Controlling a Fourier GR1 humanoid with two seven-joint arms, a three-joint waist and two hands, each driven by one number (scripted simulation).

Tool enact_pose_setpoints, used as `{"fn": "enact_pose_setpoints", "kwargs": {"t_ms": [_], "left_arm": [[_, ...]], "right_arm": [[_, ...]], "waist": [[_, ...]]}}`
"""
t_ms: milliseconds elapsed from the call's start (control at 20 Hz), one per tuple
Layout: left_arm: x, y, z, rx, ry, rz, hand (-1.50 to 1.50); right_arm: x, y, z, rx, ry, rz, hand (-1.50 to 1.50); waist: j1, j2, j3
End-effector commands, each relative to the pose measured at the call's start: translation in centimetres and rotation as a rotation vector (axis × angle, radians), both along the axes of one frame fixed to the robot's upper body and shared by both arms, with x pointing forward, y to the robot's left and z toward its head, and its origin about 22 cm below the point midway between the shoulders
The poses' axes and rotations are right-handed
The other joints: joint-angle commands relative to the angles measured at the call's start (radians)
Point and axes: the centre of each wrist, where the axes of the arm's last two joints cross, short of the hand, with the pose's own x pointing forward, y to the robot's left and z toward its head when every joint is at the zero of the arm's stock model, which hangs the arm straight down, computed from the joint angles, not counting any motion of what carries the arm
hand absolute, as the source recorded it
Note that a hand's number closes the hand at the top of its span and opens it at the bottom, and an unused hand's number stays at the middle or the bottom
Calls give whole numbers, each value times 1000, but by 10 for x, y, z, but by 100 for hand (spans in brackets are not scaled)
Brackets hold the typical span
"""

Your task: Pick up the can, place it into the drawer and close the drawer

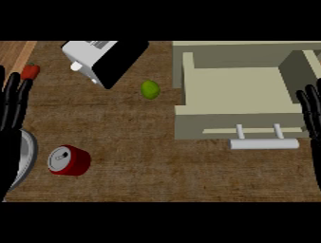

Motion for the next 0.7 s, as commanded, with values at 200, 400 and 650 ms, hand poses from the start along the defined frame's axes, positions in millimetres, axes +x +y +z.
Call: {"fn": "enact_pose_setpoints", "kwargs": {"t_ms": [200, 400, 650], "left_arm": [[-52, 38, -6, 11, 32, -141, -150], [-51, 59, -28, 69, 407, 6, -150], [-90, 65, -22, 61, 431, 22, -150]], "right_arm": [[7, 0, -9, 75, 12, 12, -150], [-9, -15, -31, 144, 251, -237, -150], [-18, -41, -28, 146, 257, -263, -150]], "waist": [[22, -29, -24], [17, -28, -23], [16, -29, -23]]}}
